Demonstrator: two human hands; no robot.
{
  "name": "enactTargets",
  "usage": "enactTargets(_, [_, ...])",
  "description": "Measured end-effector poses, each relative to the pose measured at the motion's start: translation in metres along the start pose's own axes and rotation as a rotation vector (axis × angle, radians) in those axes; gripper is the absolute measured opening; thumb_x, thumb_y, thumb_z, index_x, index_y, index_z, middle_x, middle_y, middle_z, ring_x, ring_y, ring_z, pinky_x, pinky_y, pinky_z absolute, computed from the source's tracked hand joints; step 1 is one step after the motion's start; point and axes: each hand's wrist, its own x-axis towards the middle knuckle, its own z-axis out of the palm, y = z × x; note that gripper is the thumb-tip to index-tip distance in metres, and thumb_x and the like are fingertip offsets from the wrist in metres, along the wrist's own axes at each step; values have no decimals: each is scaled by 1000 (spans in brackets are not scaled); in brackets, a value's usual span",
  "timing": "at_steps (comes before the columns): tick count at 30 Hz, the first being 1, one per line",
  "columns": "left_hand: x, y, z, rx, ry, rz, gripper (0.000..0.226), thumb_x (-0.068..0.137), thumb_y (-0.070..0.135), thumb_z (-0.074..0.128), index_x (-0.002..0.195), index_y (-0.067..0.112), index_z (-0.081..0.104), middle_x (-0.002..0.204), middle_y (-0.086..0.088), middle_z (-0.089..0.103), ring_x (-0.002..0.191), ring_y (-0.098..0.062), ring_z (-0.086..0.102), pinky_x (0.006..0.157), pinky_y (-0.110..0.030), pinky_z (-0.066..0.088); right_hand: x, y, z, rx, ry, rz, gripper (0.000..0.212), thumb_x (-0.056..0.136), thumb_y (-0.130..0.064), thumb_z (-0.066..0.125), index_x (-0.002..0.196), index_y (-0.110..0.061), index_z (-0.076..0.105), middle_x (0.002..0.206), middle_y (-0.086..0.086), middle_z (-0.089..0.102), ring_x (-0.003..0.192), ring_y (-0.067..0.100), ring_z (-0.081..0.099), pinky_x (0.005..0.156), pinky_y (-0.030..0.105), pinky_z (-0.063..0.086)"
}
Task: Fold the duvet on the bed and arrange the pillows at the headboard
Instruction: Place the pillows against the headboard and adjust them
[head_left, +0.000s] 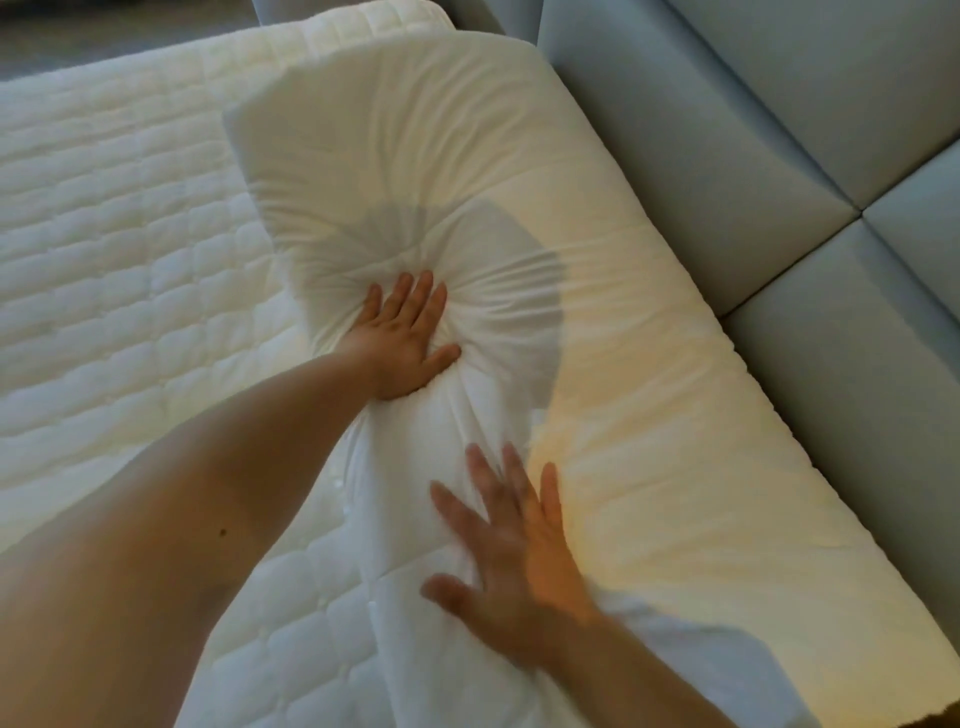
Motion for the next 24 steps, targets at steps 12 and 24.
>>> enactTargets(12, [-20, -1, -26, 22, -102, -46, 83, 94, 63, 28, 155, 22, -12, 163, -2, -17, 150, -21, -13, 121, -45, -5, 0, 1, 68, -289, -72, -87, 65, 89, -69, 33, 147, -39, 33, 160, 2, 25, 147, 30, 18, 112, 63, 5])
enactTargets(24, [-143, 20, -59, -7, 95, -114, 61, 100, 47, 26, 153, 18, 25, 161, -5, 22, 147, -26, 21, 117, -50, 17, -30, -39, 16, -213, 29, 79, 60, 98, -61, 17, 137, -30, 51, 148, -1, 46, 142, 30, 32, 111, 63, 19])
